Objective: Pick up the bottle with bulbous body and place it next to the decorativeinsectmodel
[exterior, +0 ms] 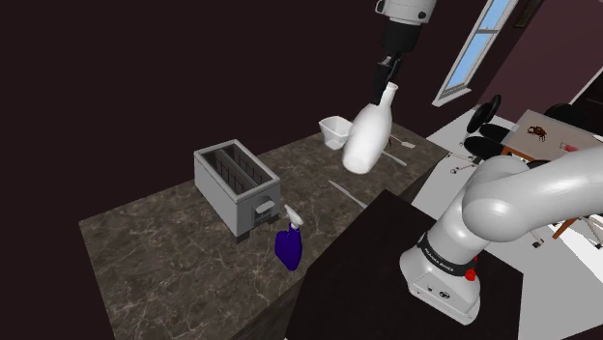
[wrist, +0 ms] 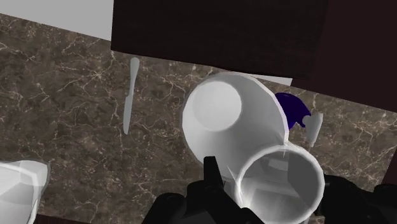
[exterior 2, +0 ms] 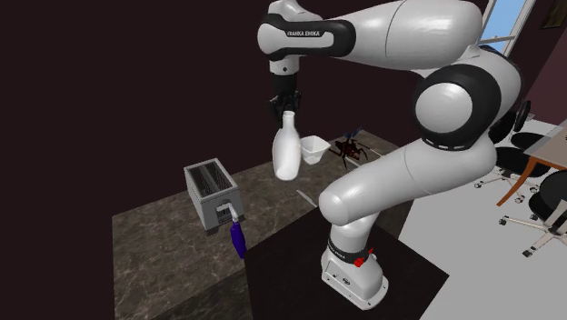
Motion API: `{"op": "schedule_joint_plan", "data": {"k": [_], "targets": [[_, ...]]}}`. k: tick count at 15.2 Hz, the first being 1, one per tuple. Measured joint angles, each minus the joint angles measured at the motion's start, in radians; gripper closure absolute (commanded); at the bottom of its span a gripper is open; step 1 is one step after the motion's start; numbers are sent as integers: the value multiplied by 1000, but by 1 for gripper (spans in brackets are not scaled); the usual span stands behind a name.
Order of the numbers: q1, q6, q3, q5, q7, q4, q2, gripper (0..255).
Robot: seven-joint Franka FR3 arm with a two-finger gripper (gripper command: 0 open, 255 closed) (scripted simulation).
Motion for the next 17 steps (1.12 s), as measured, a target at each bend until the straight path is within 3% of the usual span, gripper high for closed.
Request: {"op": "schedule_joint_plan", "data": {"k": [12,17], "targets": [[-74,46,-215,-112,-250,149,180,255],[-95,65,-313,-124,-371,274,315,255]]}}
